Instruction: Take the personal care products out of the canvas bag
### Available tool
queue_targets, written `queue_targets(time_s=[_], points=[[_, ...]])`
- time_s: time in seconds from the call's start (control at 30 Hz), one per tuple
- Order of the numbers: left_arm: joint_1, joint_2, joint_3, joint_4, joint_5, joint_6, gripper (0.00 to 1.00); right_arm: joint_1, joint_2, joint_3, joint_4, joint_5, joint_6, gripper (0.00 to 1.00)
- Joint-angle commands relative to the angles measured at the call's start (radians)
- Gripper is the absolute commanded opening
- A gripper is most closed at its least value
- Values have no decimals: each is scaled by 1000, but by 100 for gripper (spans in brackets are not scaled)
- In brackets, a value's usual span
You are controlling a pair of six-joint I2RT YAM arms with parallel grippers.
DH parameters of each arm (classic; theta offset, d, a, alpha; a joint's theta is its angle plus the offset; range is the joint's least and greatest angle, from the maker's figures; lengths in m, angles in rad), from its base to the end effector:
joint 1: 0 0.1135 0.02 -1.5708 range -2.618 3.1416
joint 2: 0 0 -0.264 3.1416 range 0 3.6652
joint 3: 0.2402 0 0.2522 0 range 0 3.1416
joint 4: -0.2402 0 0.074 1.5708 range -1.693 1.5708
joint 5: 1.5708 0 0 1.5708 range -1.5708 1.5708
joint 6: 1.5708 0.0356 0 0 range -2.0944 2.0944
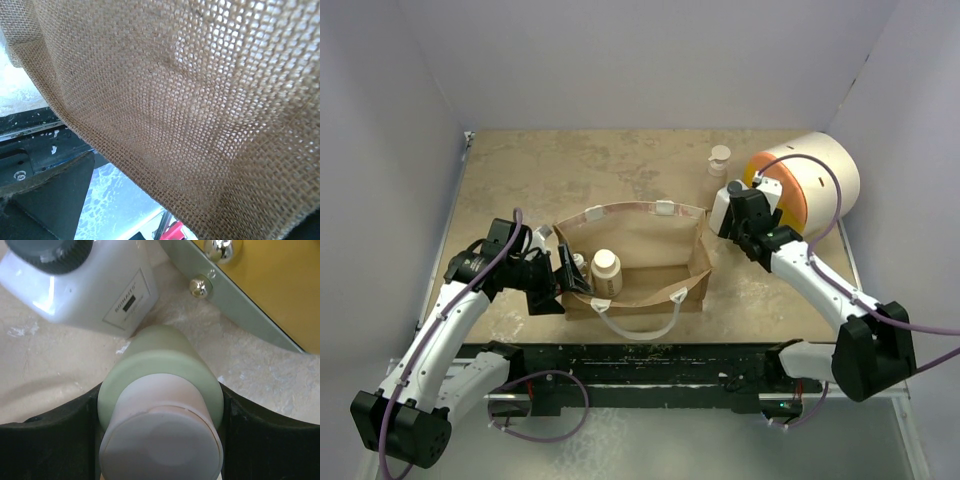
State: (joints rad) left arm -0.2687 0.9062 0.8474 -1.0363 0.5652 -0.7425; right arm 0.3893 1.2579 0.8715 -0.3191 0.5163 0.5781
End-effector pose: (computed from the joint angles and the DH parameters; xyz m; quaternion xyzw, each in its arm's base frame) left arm 0.1424 -0.0590 0.2743 -0.1552 0.9227 -0.3467 0.0667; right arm 0.2548 0.0855 0.2599 0.1893 0.8638 -0.0167 0.4667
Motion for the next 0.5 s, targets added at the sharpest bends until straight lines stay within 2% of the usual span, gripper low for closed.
queue_targets(time_s=[0.0,0.13,0.27,0.33,0.47], points=[[2,4,30,-2,-44,-23,99,-29,6,10,247,-4,-35,0],[2,5,34,-4,-41,-35,99,-32,41,4,275,-15,-46,0],[2,11,48,-9,-39,-37,99,-32,61,4,268,-29,-57,10],[2,8,65,-26,-35,-40,99,-32,66,12,239,-21,-58,22],[2,-24,100,-47,-33,-27,99,-32,58,25,193,-19,-74,58]])
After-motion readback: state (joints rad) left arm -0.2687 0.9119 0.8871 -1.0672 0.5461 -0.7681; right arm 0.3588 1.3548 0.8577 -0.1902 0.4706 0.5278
